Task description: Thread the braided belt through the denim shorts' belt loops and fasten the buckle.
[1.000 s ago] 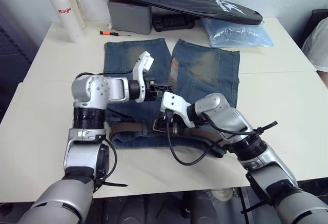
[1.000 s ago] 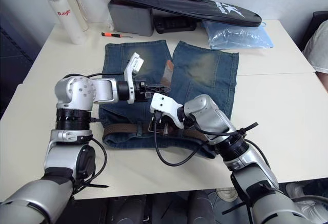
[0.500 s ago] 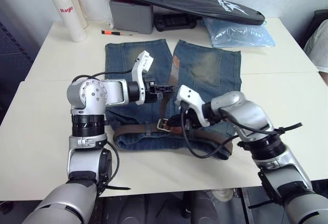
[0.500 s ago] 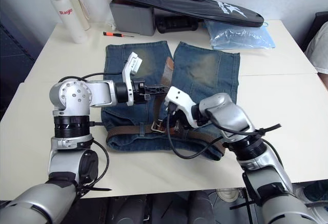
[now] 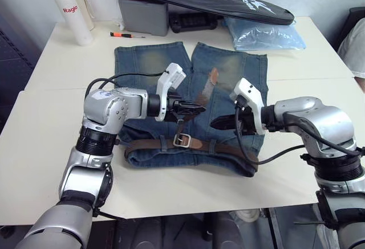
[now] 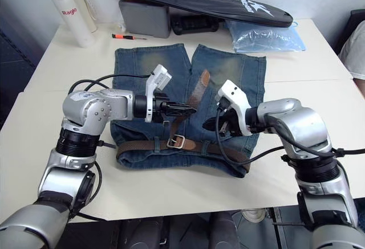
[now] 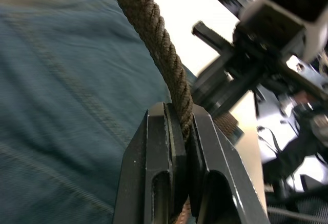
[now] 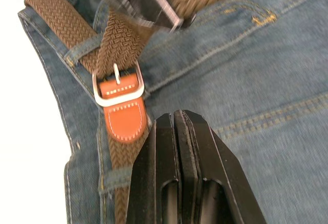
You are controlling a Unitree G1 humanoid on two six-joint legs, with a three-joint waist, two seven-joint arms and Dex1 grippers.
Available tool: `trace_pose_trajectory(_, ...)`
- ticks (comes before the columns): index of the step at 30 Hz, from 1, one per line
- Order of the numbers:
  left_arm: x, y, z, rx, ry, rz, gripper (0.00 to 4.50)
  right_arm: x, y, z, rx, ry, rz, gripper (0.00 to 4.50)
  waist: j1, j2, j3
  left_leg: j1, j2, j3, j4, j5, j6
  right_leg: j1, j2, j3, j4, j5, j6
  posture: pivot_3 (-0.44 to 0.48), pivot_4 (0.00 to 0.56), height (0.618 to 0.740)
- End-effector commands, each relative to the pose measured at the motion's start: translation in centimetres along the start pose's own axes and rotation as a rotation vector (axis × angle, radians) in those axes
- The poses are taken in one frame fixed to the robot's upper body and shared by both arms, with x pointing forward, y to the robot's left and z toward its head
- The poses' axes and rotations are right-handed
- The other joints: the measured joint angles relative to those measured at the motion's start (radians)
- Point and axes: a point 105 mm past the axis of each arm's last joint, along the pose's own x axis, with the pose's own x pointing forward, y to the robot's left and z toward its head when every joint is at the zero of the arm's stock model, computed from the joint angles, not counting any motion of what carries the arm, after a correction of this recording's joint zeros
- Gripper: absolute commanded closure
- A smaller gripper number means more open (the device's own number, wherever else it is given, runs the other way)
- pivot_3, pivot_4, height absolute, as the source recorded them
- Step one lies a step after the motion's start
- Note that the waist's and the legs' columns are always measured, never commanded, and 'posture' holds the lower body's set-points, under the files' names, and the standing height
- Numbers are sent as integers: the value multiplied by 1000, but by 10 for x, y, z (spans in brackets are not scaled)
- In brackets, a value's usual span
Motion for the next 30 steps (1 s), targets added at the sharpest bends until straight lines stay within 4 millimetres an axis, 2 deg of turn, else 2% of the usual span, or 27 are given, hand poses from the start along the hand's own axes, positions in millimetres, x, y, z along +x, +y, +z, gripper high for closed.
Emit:
trace_pose_trajectory(1, 3, -10, 2, 100, 27, -42, 4500, -10, 3, 11, -54, -49, -23, 4322, 1, 0, 0, 0, 0, 0, 0, 0, 0, 0, 0, 0, 0, 0, 0, 0, 150, 740)
trace_pose_trajectory(4, 7, -13, -10, 188, 96, -67, 4500, -19, -2, 15, -103, -72, -74, 4322, 3, 0, 0, 0, 0, 0, 1, 0, 0, 0, 0, 0, 0, 0, 0, 0, 150, 740)
trace_pose_trajectory(8, 4, 2, -29, 386, 213, -16, 4500, -44, -18, 16, -225, -46, -194, 4322, 6, 0, 0, -1, 0, 0, 1, -1, 1, 0, 0, 0, 0, 0, 0, 0, 150, 740)
trace_pose_trajectory(13, -1, 14, -26, 485, 211, 41, 4500, -72, -27, 26, -320, -60, -292, 4322, 18, 0, 0, -1, 0, 1, 2, -1, 1, 0, 0, 0, 0, 0, 0, 0, 150, 740)
trace_pose_trajectory(16, -2, 18, -22, 549, 206, 66, 4500, -81, -28, 27, -357, -36, -310, 3592, 24, 0, 0, -1, 0, 1, 3, -1, 2, 0, 0, 0, 0, 0, 0, 0, 150, 740)
trace_pose_trajectory(18, -1, 21, -20, 649, 222, 87, 4500, -86, -27, 28, -382, -20, -319, 2747, 25, 0, 0, -1, 0, 1, 3, -1, 2, 0, 0, 0, 0, 0, 0, 0, 150, 740)
trace_pose_trajectory(21, 2, 21, -17, 730, 216, 80, 4500, -82, -26, 36, -516, -4, -340, 1483, 26, 0, 0, -2, 0, 1, 4, -1, 2, 0, 0, 0, 0, 1, 1, 0, 150, 740)
trace_pose_trajectory(25, 4, 21, -17, 739, 210, 71, 4500, -66, -18, 41, -634, 8, -297, 1483, 24, 0, 0, -1, 0, 1, 4, -1, 3, 0, 0, 1, 0, 1, 1, 0, 150, 740)
trace_pose_trajectory(30, 5, 22, -17, 745, 212, 66, 4500, -50, -17, 45, -733, 21, -273, 1483, 24, 0, 0, -2, 0, 2, 5, -2, 3, 0, 0, 1, 0, 1, 1, 0, 150, 740)
